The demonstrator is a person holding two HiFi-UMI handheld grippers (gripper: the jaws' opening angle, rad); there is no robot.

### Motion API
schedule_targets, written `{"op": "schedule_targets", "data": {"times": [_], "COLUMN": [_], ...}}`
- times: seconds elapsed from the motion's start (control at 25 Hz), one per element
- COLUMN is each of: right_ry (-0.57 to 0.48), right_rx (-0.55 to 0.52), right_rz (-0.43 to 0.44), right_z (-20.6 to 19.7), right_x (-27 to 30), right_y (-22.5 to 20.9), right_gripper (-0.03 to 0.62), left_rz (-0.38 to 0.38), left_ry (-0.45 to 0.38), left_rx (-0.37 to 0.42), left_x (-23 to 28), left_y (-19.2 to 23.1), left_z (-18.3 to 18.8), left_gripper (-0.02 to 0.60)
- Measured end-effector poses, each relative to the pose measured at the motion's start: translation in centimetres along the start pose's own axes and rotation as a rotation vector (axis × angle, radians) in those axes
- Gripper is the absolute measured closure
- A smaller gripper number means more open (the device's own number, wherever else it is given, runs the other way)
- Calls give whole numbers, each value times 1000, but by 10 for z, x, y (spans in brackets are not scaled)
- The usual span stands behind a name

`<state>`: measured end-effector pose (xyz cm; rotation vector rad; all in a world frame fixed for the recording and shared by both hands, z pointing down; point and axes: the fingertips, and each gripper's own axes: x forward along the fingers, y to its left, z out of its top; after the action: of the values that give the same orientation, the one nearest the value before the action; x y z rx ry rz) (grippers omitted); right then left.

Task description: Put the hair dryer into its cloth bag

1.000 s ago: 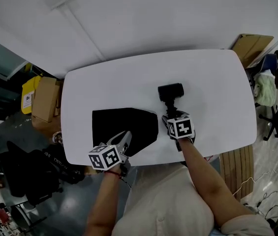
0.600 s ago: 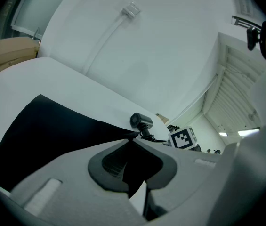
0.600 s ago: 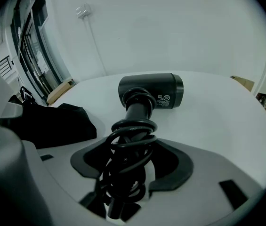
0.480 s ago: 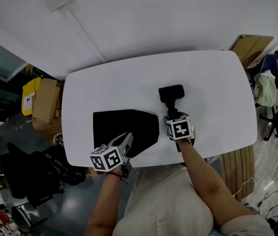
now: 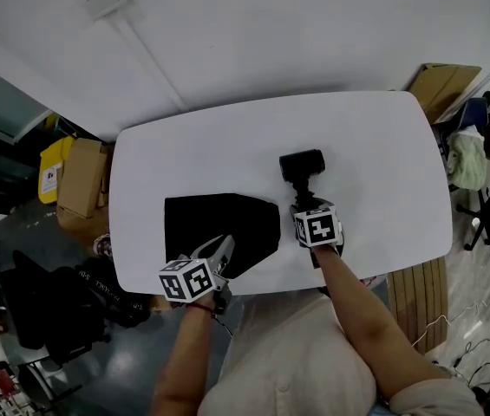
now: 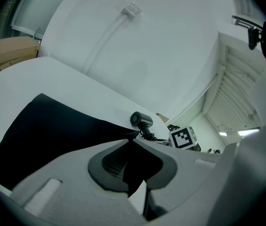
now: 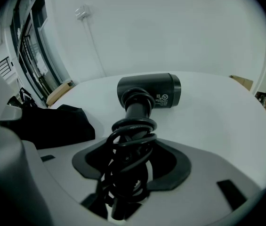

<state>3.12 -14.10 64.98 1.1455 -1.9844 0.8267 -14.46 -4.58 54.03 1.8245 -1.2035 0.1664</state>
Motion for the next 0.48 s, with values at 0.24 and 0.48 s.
{"op": "schedule_targets", "data": {"times": [0.24,0.48], "right_ry": [-4,-40], "right_rx": [3,8], "right_rz": [54,118], "right_z": [-1,4], "right_x": [-5,-15], "right_y": [-2,-6], "right_gripper": [359,361], "left_rz": [6,5], "left_ry": [2,3], "left_rx": [-8,-10], "left_x": [0,4], "left_y": [2,3], "left_z": [1,3], "left_gripper": [551,551]}}
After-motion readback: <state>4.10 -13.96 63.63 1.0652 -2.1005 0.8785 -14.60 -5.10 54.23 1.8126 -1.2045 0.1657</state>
